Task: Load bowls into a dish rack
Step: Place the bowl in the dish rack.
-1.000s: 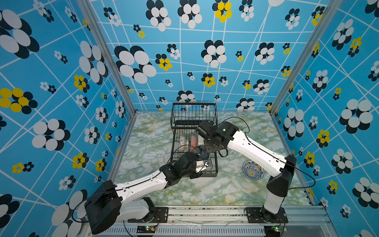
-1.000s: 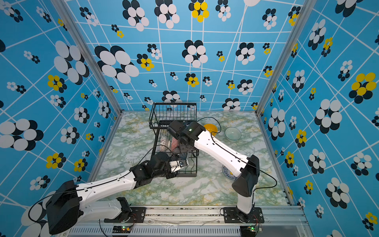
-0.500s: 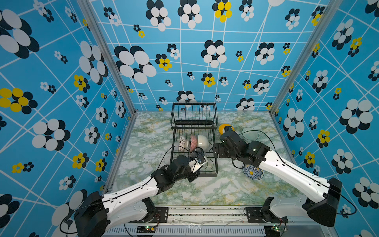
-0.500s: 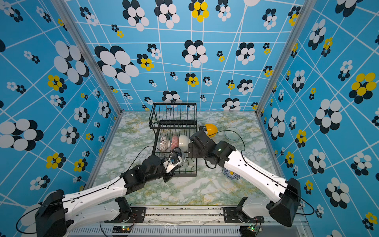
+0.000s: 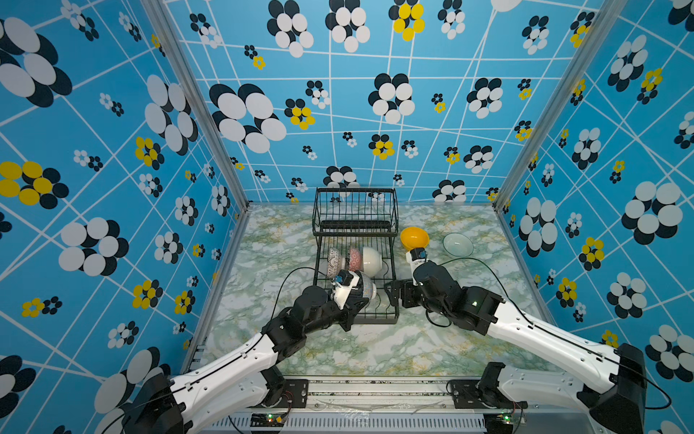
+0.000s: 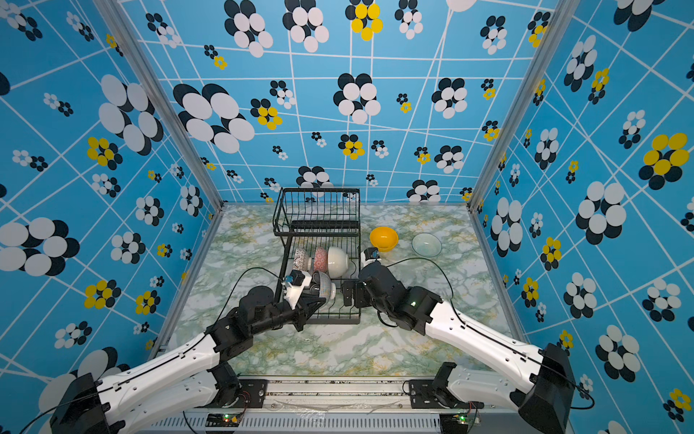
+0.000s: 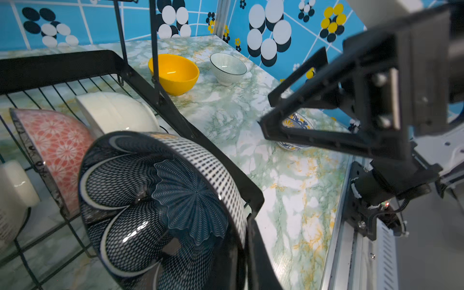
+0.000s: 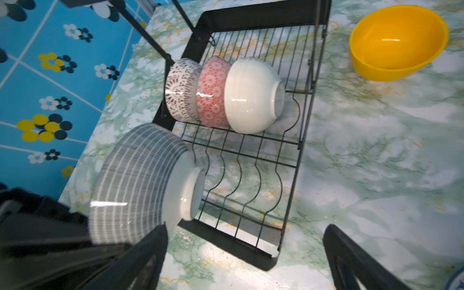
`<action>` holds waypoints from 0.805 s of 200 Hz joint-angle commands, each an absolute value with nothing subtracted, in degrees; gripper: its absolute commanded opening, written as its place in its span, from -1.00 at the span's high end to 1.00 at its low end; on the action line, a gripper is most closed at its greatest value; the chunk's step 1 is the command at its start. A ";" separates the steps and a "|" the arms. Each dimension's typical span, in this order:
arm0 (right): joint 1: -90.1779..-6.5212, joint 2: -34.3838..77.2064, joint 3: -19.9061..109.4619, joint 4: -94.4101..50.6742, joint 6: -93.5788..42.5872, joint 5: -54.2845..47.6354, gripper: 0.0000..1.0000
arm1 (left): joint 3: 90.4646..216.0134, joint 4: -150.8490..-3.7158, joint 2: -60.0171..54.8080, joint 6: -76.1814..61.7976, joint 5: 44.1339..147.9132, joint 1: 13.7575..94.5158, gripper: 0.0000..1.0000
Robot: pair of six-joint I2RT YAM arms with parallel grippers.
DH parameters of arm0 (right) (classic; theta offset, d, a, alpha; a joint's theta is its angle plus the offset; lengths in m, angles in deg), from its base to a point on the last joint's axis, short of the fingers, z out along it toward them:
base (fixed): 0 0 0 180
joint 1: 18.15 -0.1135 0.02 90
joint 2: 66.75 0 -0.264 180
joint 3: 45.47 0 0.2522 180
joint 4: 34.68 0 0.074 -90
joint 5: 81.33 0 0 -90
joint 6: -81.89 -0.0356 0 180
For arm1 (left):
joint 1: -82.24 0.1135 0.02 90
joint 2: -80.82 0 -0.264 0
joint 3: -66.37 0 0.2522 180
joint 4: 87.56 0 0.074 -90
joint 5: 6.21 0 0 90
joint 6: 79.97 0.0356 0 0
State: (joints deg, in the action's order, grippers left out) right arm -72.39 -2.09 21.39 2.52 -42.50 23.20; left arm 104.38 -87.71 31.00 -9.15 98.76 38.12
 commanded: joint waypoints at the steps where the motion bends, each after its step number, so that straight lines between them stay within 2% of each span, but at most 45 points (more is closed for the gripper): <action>1: -74.66 -3.99 18.88 -2.67 -39.67 25.73 -1.00 | 102.07 -99.10 33.68 -22.91 103.20 41.79 1.00; 35: -75.51 -7.60 11.22 -9.78 -40.78 22.73 -0.99 | 97.97 -110.16 33.06 -33.36 106.74 46.12 1.00; 82: -77.24 -8.74 8.13 -11.62 -38.81 22.03 -1.00 | 95.91 -119.86 27.89 -41.04 108.99 46.29 1.00; 161: -77.90 -13.32 3.60 -14.06 -33.51 22.67 -0.99 | 96.89 -141.46 10.50 -49.56 118.60 45.57 1.00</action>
State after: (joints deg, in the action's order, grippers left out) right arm -77.65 -11.09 5.06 -12.60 -35.84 22.70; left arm 95.51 -126.25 14.78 -45.63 113.84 46.01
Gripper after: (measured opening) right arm 0.997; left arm 0.089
